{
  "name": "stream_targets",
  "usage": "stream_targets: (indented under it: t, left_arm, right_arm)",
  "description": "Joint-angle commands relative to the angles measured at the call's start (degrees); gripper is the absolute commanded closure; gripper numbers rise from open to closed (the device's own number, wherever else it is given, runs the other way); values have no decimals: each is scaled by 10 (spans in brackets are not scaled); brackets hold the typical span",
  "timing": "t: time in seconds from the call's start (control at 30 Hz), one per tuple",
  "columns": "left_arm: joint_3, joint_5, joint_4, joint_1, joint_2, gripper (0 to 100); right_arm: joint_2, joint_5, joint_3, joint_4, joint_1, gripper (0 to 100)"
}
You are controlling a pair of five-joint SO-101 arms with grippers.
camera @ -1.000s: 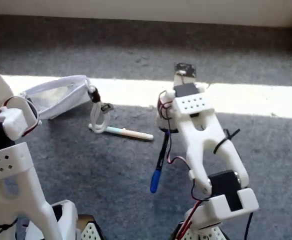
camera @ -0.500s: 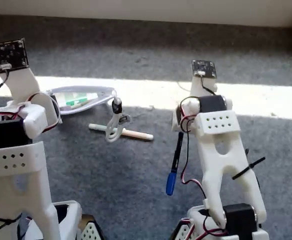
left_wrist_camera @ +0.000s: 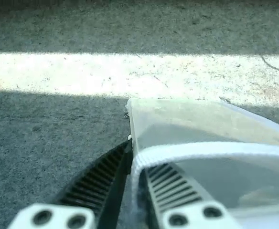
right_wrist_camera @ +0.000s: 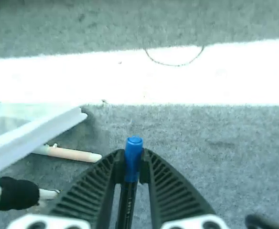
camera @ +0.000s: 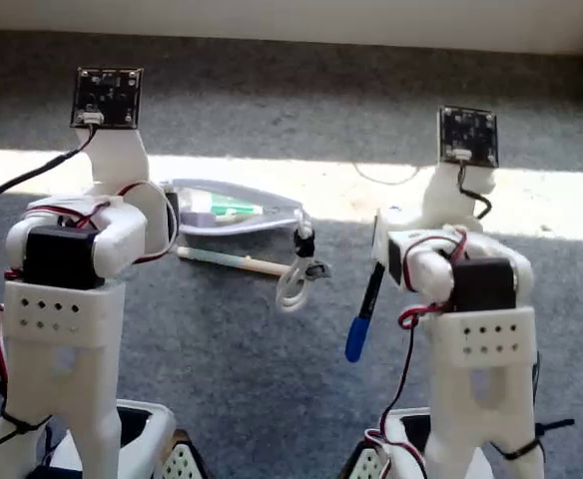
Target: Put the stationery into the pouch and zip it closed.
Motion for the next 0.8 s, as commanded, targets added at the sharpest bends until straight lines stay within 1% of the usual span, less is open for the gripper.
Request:
stream_targets:
  t: [0.0,0.13,0.3,0.4,0.57,0.63,0.7,0.77]
  left_arm:
    - [-33,5,8,7,-6,994]
    - [-15,5,4,7,-5,994]
    - [0,6,3,6,-5,994]
    - [0,7,3,1,-5,994]
    - [1,8,-10,-35,-5,994]
    - [1,8,-10,-39,-5,994]
    - [1,8,-10,-40,-5,994]
    - [1,8,-10,-40,-5,994]
  right_arm:
    - [-89,7,-8,-56,3,994]
    - [-161,7,-7,-128,-45,994]
    - [-211,7,-7,-220,-143,994]
    - [-214,7,-7,-290,-189,994]
    - [-212,7,-7,-430,-247,994]
    - [-211,8,-3,-484,-274,994]
    - [-196,8,11,-515,-300,994]
    - [-172,9,31,-545,-307,994]
